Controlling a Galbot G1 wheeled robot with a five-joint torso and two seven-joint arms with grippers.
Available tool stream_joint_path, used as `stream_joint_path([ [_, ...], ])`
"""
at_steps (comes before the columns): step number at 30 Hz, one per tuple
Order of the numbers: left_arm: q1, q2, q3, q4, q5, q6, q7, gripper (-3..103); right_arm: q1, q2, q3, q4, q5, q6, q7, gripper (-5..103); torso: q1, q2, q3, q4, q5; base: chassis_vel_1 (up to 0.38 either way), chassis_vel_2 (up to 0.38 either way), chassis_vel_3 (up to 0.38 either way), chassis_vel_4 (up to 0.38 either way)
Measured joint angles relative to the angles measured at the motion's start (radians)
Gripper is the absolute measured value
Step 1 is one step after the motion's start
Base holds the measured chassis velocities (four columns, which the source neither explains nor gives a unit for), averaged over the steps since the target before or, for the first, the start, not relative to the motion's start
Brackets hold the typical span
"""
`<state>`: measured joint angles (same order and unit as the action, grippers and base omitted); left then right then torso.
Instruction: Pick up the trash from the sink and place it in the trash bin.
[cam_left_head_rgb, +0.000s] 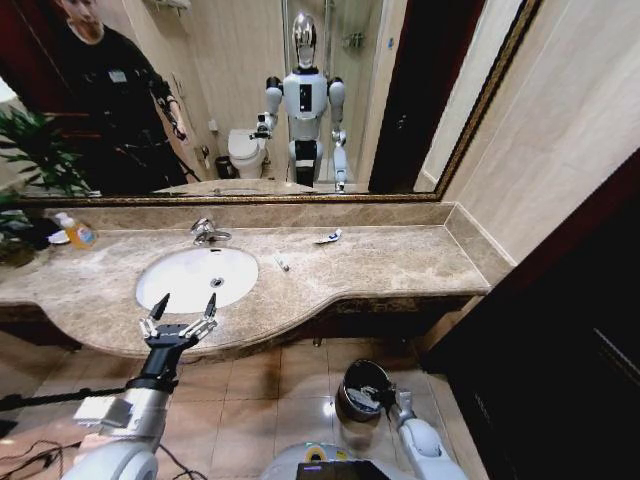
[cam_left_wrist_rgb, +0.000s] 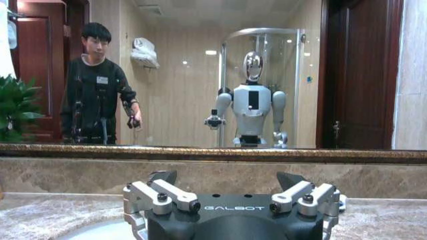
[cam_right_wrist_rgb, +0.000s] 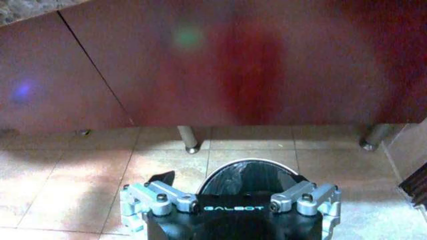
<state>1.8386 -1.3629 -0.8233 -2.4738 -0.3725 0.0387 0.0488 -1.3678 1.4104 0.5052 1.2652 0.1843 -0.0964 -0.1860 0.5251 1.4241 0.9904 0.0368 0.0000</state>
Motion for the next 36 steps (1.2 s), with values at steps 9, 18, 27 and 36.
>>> stream_joint_path([
  [9, 0.000, 0.000, 0.000, 0.000, 0.000, 0.000, 0.000, 100, -0.004, -0.001, 0.002, 0.009, 0.003, 0.001, 0.003, 100, 0.000, 0.000, 0.000, 0.0000, 0.0000, 0.000, 0.000, 0.000, 0.000],
  [18, 0.000, 0.000, 0.000, 0.000, 0.000, 0.000, 0.000, 100, -0.006, -0.002, 0.004, 0.009, 0.007, 0.003, 0.004, 100, 0.000, 0.000, 0.000, 0.0000, 0.0000, 0.000, 0.000, 0.000, 0.000],
  [27, 0.000, 0.000, 0.000, 0.000, 0.000, 0.000, 0.000, 100, -0.006, -0.004, 0.007, 0.007, 0.014, 0.007, 0.005, 100, 0.000, 0.000, 0.000, 0.0000, 0.0000, 0.000, 0.000, 0.000, 0.000],
  [36, 0.000, 0.000, 0.000, 0.000, 0.000, 0.000, 0.000, 100, -0.016, -0.008, 0.012, 0.028, 0.023, 0.016, 0.005, 100, 0.000, 0.000, 0.000, 0.0000, 0.0001, 0.000, 0.000, 0.000, 0.000],
])
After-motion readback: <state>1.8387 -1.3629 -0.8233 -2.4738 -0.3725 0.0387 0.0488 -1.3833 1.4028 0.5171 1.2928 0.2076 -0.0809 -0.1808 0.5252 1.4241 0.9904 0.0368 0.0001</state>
